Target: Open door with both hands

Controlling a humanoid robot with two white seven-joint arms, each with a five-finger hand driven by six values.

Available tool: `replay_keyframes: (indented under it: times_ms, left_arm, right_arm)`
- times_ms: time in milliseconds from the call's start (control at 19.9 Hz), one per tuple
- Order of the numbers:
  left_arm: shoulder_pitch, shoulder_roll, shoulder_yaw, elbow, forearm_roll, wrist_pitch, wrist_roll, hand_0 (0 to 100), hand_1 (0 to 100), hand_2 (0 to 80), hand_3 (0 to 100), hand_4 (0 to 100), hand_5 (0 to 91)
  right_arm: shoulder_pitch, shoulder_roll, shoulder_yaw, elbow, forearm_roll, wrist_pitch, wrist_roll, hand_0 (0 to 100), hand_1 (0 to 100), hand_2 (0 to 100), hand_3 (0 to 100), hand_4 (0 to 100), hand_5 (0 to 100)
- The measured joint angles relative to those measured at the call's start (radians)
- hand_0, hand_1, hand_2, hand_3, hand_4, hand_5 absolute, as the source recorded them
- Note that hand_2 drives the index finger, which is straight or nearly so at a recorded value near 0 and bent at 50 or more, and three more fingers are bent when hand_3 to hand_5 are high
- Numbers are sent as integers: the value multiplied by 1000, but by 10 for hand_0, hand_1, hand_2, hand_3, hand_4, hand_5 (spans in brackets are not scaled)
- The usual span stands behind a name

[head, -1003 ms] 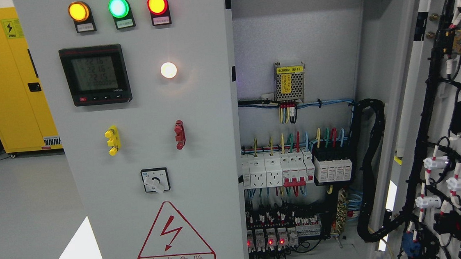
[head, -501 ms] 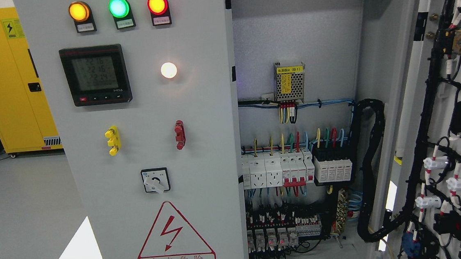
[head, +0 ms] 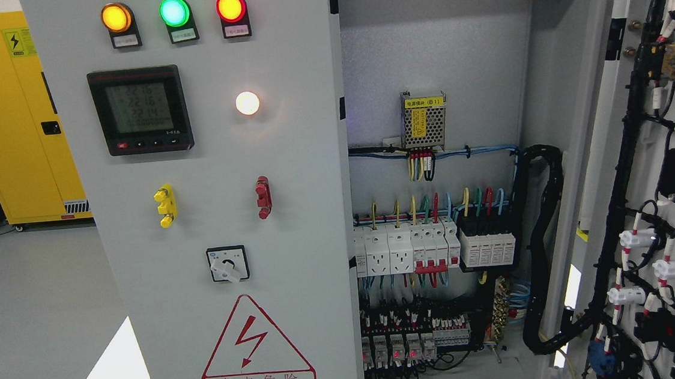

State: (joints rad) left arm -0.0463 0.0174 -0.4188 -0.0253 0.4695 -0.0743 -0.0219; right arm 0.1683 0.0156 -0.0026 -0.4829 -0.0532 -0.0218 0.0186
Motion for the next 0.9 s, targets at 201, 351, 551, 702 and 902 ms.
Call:
replay_keyframes:
  times_ms: [201, 351, 551, 702, 902]
  left_arm:
    - [0, -5, 4, 34, 3, 5, 0, 120, 556, 0, 0, 0, 0]
    - [0, -8, 12, 53, 5, 1, 3, 120, 556, 0, 0, 0, 0]
    - [0, -11, 28, 69, 5, -8, 3, 120, 556, 0, 0, 0, 0]
    - [-1, -12, 37, 75, 4, -12, 0, 120, 556, 0, 0, 0, 0]
    - [-3, -14, 45, 73, 4, -13, -1, 120, 556, 0, 0, 0, 0]
  right_arm:
    - [53, 7, 1, -230, -3, 0, -1, 0, 500, 40, 0, 0, 0]
    - [91, 5, 1, -431, -4, 0, -3, 0, 500, 40, 0, 0, 0]
    - [126, -1, 14, -683, -6, 1, -3, 0, 500, 40, 0, 0, 0]
    - [158, 1, 42, -870, -7, 1, -1, 0, 500, 40, 0, 0, 0]
    - [185, 7, 86, -1082, -7, -3, -1, 0, 500, 40, 0, 0, 0]
